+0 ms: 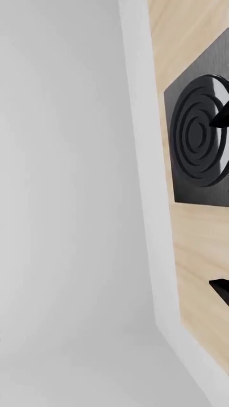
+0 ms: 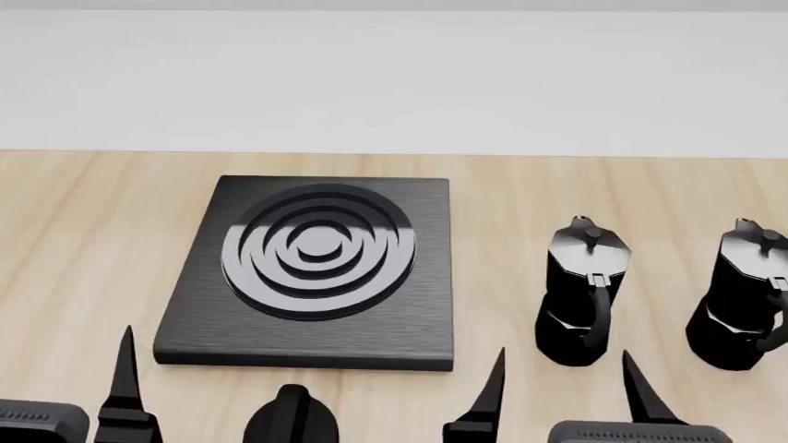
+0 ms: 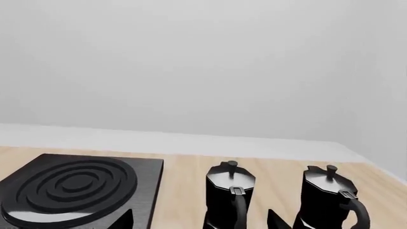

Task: Put the right moka pot on the stove.

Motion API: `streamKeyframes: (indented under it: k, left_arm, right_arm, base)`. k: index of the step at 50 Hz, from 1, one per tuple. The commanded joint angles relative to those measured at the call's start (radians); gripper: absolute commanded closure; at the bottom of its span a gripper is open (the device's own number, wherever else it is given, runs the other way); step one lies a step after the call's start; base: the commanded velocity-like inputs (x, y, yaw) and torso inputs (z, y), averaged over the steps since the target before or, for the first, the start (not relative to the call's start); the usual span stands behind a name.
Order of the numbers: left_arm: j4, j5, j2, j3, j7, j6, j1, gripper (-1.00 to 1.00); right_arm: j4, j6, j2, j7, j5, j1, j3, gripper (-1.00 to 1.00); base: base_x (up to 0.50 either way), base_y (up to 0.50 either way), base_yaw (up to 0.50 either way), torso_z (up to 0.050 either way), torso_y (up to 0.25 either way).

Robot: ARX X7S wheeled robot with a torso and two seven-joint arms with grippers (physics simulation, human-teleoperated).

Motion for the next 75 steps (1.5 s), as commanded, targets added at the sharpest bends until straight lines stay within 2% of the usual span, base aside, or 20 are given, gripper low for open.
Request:
streamKeyframes:
  k: [1,41,75]
  left_arm:
    - [-0.007,0.004,-0.005,0.007,-0.003,0.016,0.003,-1.0]
    - [-0.009,-0.031,-0.007,-0.006,-0.011,0.018,0.002,-1.0]
    - [-0.014,-0.056,-0.011,-0.012,-0.013,0.033,0.004,-1.0]
  right_arm:
    - [0.006,-0.001,0.003,0.005,-0.002,0.003,-0.005,-1.0]
    - [0.015,-0.007,0.013,0.019,-0.006,0.008,-0.021,-1.0]
    - [0.016,-0.02,0.021,0.026,0.009,0.006,-0.015,-1.0]
  base:
    - [0.0,0.0,0.0,0.0,-0.098]
    - [0.0,0.0,0.0,0.0,-0.146]
    - [0.18,0.0,0.0,0.0,-0.004]
